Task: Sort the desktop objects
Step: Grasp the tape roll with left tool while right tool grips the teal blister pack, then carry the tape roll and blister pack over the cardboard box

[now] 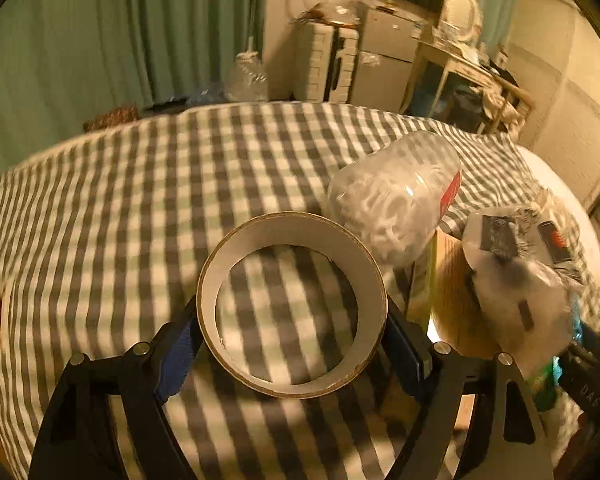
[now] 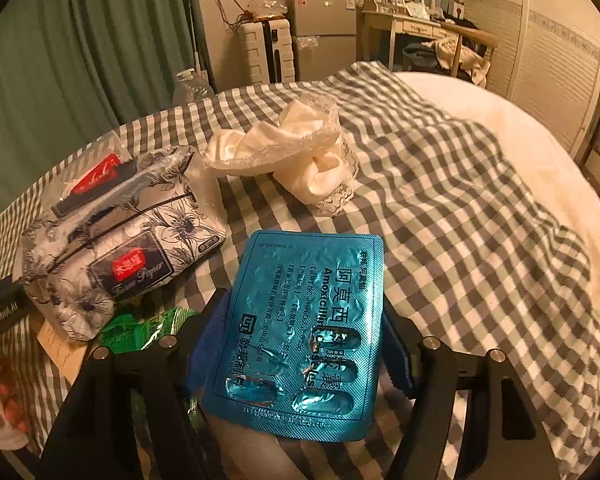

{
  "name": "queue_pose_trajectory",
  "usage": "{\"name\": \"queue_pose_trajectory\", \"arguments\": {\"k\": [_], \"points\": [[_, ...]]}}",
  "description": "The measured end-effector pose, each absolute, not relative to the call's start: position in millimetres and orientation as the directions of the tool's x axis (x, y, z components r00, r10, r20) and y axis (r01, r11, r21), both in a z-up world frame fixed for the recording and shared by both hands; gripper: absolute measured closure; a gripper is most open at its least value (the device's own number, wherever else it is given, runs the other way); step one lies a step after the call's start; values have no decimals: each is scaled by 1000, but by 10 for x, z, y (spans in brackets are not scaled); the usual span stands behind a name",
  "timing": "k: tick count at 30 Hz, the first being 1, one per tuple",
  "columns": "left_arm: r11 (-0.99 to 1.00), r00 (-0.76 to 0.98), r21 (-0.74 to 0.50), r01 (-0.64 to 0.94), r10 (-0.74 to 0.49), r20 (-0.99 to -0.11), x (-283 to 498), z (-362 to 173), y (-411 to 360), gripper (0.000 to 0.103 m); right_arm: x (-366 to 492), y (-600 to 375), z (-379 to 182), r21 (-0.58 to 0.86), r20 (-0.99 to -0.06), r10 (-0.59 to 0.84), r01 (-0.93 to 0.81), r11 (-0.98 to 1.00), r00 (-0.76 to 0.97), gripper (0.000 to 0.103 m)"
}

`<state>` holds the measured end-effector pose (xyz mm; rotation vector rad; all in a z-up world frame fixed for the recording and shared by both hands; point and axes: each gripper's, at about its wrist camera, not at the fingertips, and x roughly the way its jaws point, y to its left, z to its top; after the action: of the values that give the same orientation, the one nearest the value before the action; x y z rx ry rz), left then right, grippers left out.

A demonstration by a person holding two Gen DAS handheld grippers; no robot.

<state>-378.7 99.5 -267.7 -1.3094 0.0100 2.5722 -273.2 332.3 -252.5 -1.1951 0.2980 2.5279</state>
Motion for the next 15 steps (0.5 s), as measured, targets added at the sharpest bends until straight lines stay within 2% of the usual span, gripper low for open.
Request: {"name": "queue_pose_trajectory", "arguments": {"k": [3,6,10,15], "points": [[-971,-555,-134,-198,223,-802,-3633,-2586,892,19,-2630,3312,-2410,44,-767,207,-372,-927,-607,34],[-972,-575,-104,-213,210,-791,-3357,-2399,788,19,-2498,3296,-2236,68,-754,192,-365,-929,-628,34],[-971,-610,-89,-221,209,-764,-2983,-2006,617,19,-2310,3189,-1986,84,-735,176,-345,-935,-655,34],[-975,-611,-126,-185,215,-762,-2600,-1513,244,19,-2028,2919,-1637,100,-712,145,-304,-947,-686,34]]}}
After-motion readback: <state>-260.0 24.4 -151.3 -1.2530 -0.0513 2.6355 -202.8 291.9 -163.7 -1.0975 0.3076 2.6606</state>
